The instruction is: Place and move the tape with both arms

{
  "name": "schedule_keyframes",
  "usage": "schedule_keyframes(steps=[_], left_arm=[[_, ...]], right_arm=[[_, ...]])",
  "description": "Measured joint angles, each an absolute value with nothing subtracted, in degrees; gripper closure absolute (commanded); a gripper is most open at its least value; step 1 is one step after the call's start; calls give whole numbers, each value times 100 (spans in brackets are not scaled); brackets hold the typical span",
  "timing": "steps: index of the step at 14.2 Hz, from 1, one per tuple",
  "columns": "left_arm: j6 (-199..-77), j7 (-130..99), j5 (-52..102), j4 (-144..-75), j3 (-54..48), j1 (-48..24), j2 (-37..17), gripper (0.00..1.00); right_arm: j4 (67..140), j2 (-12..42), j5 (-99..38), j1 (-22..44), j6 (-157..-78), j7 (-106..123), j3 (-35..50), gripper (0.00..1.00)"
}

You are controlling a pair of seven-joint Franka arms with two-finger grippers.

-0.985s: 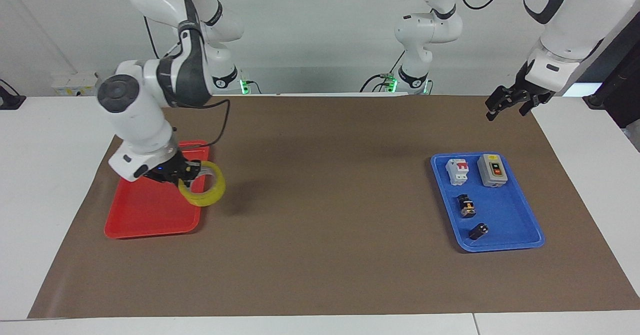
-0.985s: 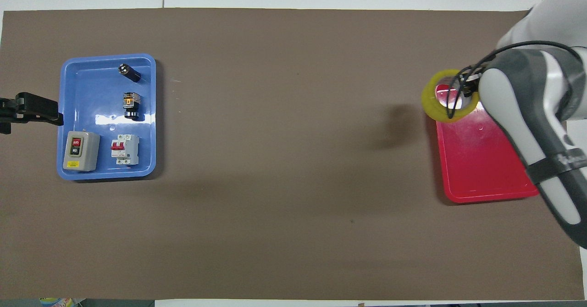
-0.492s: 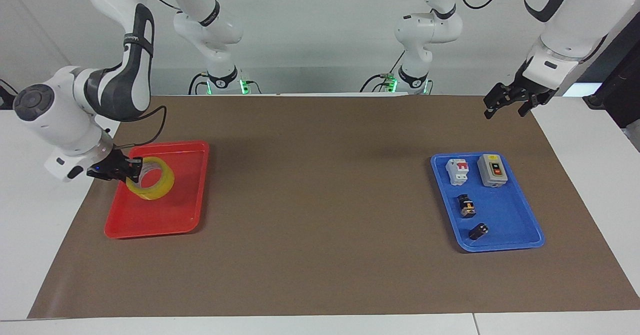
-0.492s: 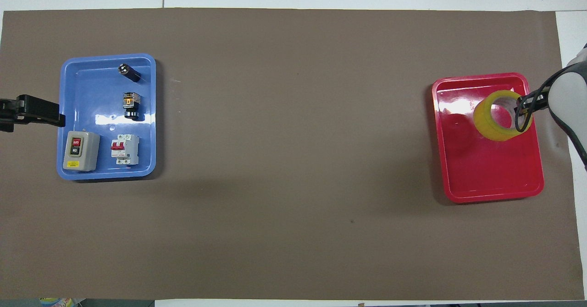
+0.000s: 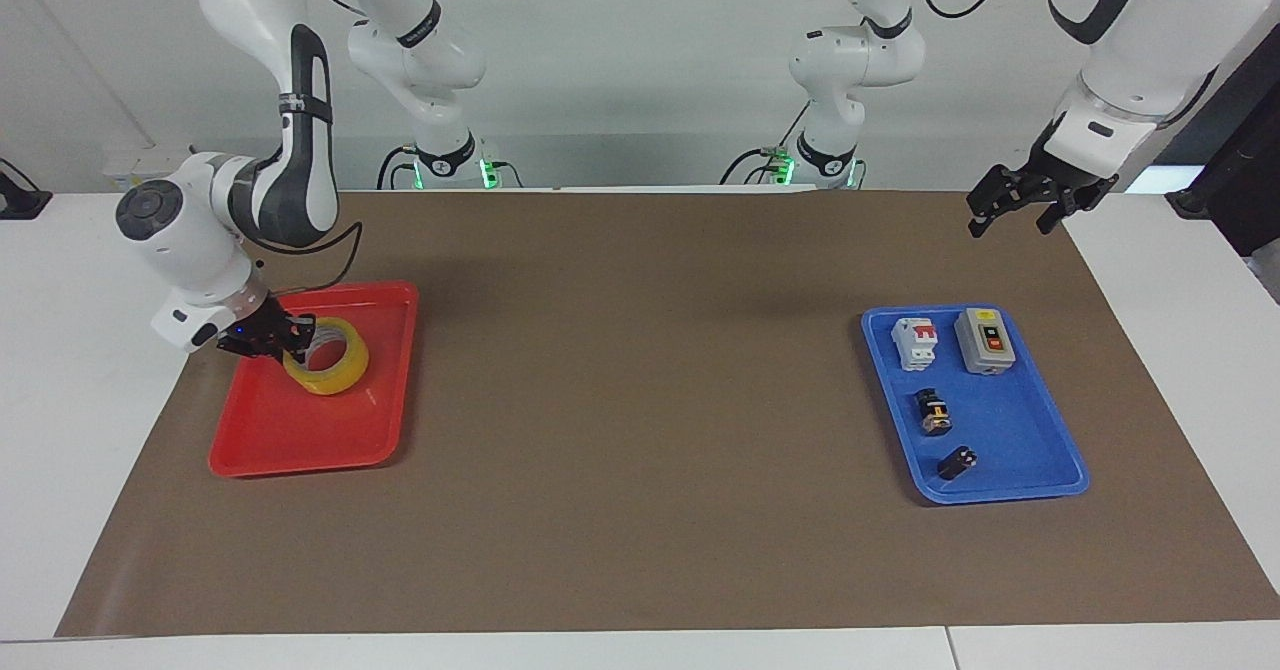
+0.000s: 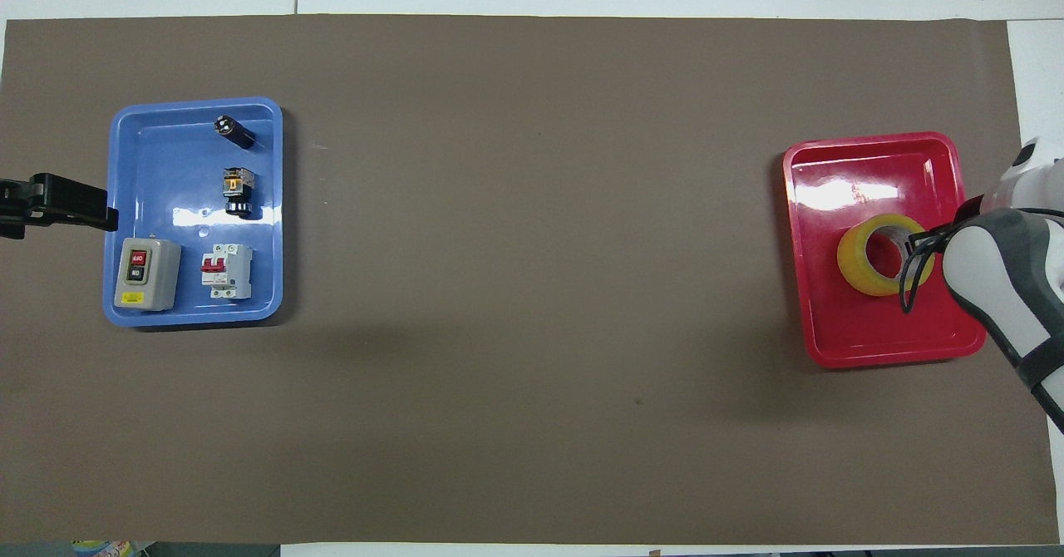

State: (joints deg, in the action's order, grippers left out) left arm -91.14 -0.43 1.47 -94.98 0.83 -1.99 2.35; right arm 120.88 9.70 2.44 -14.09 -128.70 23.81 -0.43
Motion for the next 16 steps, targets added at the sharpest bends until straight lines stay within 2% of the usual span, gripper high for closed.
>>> schedule_keyframes(steps=[1, 2, 3, 4, 6, 8, 12, 16], left_arm=[[-9113, -41, 147, -9498, 83, -199, 235, 0], [-9113, -37, 147, -9498, 83, -199, 235, 0], [-9113, -33, 147, -9498, 83, -199, 235, 0], [-9113, -30, 147, -9498, 83, -200, 235, 0], [-9113, -20, 145, -9498, 81, -200, 237, 0], [-9112, -5, 145, -9498, 79, -200, 244, 0], [-9111, 36, 141, -9498, 79, -200, 246, 0], [-9111, 74, 135, -9497, 82, -200, 250, 0]], right_arm=[[12191, 929, 244, -1426, -12943, 2381, -43, 100], [12264, 899, 244, -1449, -12983, 2382, -42, 86], [12309, 877, 244, -1472, -12996, 2382, -43, 33], [12324, 868, 244, -1486, -12996, 2382, -43, 0], [12271, 831, 244, -1489, -12922, 2382, -40, 0], [11911, 747, 244, -1483, -12348, 2382, -8, 0], [10341, 586, 244, -1240, -10584, 2181, 83, 0], [8942, 541, 244, -911, -9285, 1442, 97, 0]])
